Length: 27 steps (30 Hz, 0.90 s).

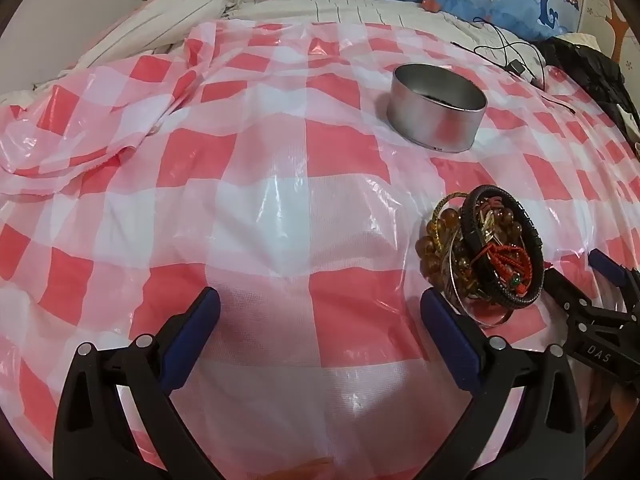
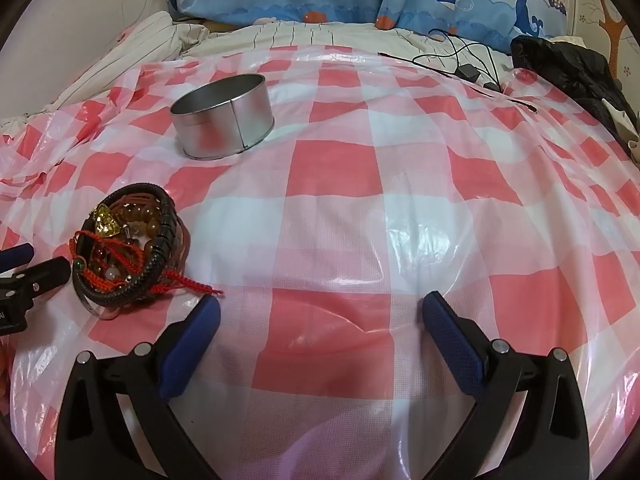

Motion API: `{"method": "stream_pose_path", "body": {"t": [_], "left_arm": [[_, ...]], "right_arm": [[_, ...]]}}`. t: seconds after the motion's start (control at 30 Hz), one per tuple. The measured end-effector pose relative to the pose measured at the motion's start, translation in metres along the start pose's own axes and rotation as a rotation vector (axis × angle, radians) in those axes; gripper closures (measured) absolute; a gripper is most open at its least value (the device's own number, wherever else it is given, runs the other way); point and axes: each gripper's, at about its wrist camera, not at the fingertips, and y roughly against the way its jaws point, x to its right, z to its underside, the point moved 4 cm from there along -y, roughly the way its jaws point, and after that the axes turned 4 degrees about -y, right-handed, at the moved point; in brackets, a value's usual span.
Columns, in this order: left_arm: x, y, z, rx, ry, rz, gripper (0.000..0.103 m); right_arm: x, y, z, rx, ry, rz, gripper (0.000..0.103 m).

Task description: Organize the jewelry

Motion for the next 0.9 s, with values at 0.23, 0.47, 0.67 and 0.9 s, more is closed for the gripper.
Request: {"method": "stream_pose_path", "body": {"t": [0.23,0.47,0.67,0.9], "left_arm": [[0.008,-0.007,0.011,-0.003,-0.021,-0.025,0.006],[0.005,-0.014,0.013,-0.016,-0.003,-0.006,0.006],[0.006,-0.012,0.011,-0.025,-0.008,0.006,0.006],[0.019,-0.01,0.019,-0.019,-0.026,-0.015,0.006]], "right_arm": [[0.0,0.0,0.0,-0.003,-0.002,-0.002,0.006],[0.0,0.0,0.0,-0.002,-0.002,-0.003,0.006],[0.0,0.0,0.0,-0.003,-0.002,-0.003,0.006],[0.001,0.0,0.0,-0.003,-0.003,-0.003,0.006]]}}
